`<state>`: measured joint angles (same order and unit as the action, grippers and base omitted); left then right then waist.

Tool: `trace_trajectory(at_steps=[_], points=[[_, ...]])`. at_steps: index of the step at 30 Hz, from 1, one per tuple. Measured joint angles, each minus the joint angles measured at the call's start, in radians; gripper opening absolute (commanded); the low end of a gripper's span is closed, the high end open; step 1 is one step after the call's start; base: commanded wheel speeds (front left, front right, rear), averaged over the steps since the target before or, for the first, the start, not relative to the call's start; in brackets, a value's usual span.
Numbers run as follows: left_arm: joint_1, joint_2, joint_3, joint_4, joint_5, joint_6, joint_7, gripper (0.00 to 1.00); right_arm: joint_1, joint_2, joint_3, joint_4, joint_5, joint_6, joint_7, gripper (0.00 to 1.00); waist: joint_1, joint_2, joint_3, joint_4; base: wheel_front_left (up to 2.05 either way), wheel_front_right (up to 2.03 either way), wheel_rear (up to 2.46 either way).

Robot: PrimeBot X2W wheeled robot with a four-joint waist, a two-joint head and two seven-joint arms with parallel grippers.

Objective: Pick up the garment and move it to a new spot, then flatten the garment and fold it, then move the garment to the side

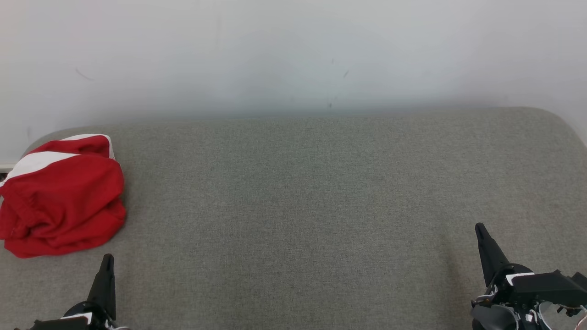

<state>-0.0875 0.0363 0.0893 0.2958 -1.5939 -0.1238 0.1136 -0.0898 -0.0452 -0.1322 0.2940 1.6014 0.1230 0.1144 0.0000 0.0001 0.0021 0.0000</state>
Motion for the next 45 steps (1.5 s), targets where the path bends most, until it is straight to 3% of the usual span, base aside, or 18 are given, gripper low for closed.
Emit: trace_trajectory(at_steps=[39, 40, 41, 42, 43, 44, 45], points=[[0.0, 0.0, 0.0, 0.0, 0.0, 0.0, 0.0, 0.0, 0.0, 0.0, 0.0, 0.0, 0.0, 0.0, 0.0, 0.0, 0.0, 0.0, 0.0, 0.0, 0.0, 0.0, 0.0], [0.0, 0.0, 0.0, 0.0, 0.0, 0.0, 0.0, 1.0, 0.0, 0.0, 0.0, 0.0, 0.0, 0.0, 0.0, 1.0, 0.0, 0.0, 0.0, 0.0, 0.0, 0.0, 0.0], [0.001, -0.001, -0.001, 0.006, 0.0, 0.0, 0.0, 0.0, 0.002, 0.001, 0.001, 0.004, 0.0, 0.0, 0.0, 0.0, 0.0001, -0.0001, 0.0, 0.0, 0.0, 0.0, 0.0], [0.005, -0.004, -0.002, 0.016, 0.0, 0.001, 0.0, 1.0, 0.007, 0.002, 0.002, 0.014, 0.0, 0.0, 0.0, 1.0, 0.0, -0.0001, 0.0, 0.0, 0.0, 0.0, 0.0], [0.013, -0.008, -0.004, 0.025, 0.0, 0.001, 0.0, 0.0, 0.016, 0.005, 0.002, 0.025, 0.0, -0.001, 0.0, 0.0, 0.0, 0.0, 0.0, 0.0, 0.0, 0.0, 0.0], [0.023, -0.011, -0.006, 0.036, 0.0, 0.001, 0.0, 1.0, 0.028, 0.008, 0.003, 0.036, 0.0, -0.001, 0.0, 1.0, 0.0, 0.0, 0.0, 0.0, 0.0, 0.0, 0.0], [0.032, -0.014, -0.007, 0.046, 0.0, 0.001, 0.0, 1.0, 0.041, 0.011, 0.004, 0.045, 0.0, -0.001, 0.0, 1.0, 0.0, 0.0, 0.0, 0.0, 0.0, 0.0, 0.0]])
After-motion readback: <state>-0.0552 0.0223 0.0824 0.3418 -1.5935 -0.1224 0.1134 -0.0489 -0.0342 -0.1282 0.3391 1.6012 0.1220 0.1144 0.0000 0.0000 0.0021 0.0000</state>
